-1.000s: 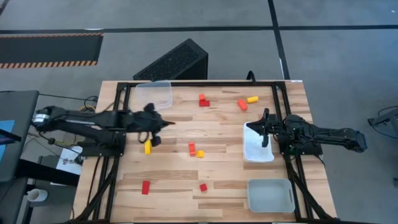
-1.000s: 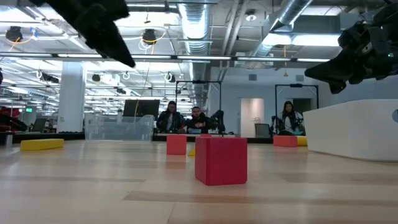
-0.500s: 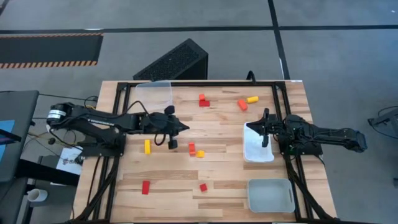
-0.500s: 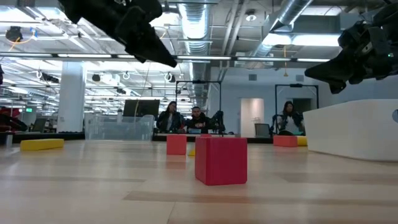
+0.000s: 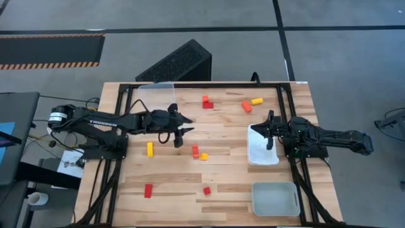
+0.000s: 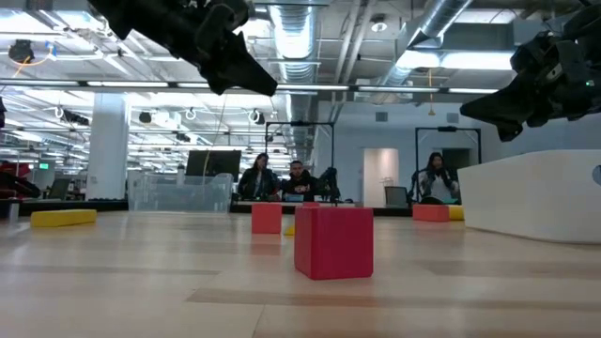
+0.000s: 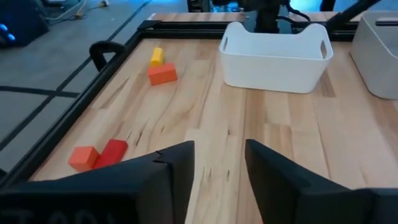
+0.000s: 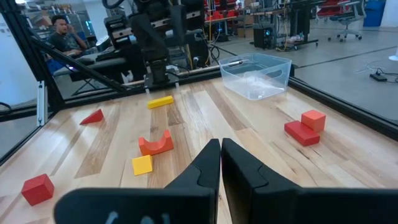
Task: Sort & place blocks by color
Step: Put the left yellow block into the transparent bin
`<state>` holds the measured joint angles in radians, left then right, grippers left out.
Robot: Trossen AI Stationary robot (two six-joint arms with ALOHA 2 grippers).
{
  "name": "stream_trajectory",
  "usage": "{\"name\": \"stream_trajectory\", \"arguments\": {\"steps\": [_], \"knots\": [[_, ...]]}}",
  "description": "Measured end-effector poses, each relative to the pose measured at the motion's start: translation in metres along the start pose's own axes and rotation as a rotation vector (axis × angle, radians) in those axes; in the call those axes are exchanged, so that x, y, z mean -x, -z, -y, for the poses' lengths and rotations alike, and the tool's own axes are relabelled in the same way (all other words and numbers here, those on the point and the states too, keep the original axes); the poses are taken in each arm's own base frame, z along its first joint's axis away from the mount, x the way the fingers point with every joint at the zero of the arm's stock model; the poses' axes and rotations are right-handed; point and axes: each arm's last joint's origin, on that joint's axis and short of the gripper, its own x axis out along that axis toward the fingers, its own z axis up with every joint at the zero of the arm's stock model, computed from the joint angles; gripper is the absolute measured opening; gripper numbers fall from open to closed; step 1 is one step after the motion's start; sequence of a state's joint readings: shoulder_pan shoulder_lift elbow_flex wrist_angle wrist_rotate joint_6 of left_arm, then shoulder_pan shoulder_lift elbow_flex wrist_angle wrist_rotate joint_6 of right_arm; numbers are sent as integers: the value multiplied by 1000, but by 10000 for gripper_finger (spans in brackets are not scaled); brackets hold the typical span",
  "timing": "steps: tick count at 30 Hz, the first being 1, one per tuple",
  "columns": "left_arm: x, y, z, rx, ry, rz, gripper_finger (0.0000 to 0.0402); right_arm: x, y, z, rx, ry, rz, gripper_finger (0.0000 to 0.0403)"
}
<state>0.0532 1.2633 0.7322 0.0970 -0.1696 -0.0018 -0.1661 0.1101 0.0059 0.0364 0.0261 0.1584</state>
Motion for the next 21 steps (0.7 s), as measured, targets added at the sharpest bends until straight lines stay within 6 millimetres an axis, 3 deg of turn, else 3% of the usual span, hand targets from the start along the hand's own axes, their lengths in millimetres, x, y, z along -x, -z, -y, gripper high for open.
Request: {"name": "stream_trajectory", "arguments": {"steps": [11,21], "knots": [[3,9,-8,-16,-97,-102,149,0,0,0,0,0,0,42],[6,22,-19,224,-204,-224,149,0,0,0,0,0,0,42]]}}
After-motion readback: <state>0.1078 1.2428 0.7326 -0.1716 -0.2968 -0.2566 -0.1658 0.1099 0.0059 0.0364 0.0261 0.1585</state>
